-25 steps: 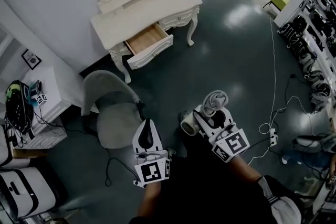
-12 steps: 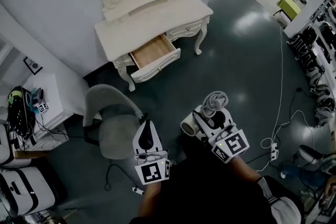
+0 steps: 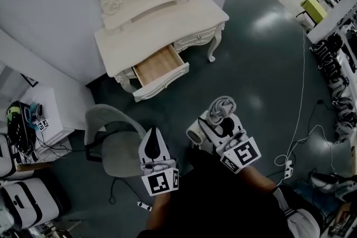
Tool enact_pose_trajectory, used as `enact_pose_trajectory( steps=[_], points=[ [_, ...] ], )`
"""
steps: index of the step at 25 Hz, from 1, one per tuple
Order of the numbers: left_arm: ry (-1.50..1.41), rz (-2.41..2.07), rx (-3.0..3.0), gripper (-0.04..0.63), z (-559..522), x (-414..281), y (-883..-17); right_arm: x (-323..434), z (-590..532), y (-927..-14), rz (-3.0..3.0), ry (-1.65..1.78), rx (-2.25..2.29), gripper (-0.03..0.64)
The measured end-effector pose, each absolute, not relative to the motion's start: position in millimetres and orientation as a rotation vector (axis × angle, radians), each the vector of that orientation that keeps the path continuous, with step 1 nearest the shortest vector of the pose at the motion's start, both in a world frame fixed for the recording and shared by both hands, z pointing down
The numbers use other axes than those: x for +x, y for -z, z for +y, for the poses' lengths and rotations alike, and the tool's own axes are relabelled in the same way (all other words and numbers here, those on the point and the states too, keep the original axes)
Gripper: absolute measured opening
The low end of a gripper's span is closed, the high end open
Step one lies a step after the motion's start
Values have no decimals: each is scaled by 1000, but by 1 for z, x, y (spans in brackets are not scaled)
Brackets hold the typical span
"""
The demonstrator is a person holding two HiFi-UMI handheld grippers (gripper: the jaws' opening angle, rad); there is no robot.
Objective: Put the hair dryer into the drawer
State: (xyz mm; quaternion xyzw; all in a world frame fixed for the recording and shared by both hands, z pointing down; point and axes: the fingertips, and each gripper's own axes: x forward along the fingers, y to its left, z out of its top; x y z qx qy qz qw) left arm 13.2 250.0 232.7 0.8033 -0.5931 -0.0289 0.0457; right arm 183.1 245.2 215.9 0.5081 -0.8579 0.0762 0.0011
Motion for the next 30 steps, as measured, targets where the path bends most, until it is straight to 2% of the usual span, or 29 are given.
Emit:
enact_pose_trajectory(
  steps=[13, 30],
  points=[
    [48, -1950, 2376, 23, 190, 34, -232, 224, 165, -229, -2734, -265, 1511, 213],
    [8, -1912, 2373, 23, 97, 6, -255, 194, 61, -254, -2693, -289, 1500, 215]
  ],
)
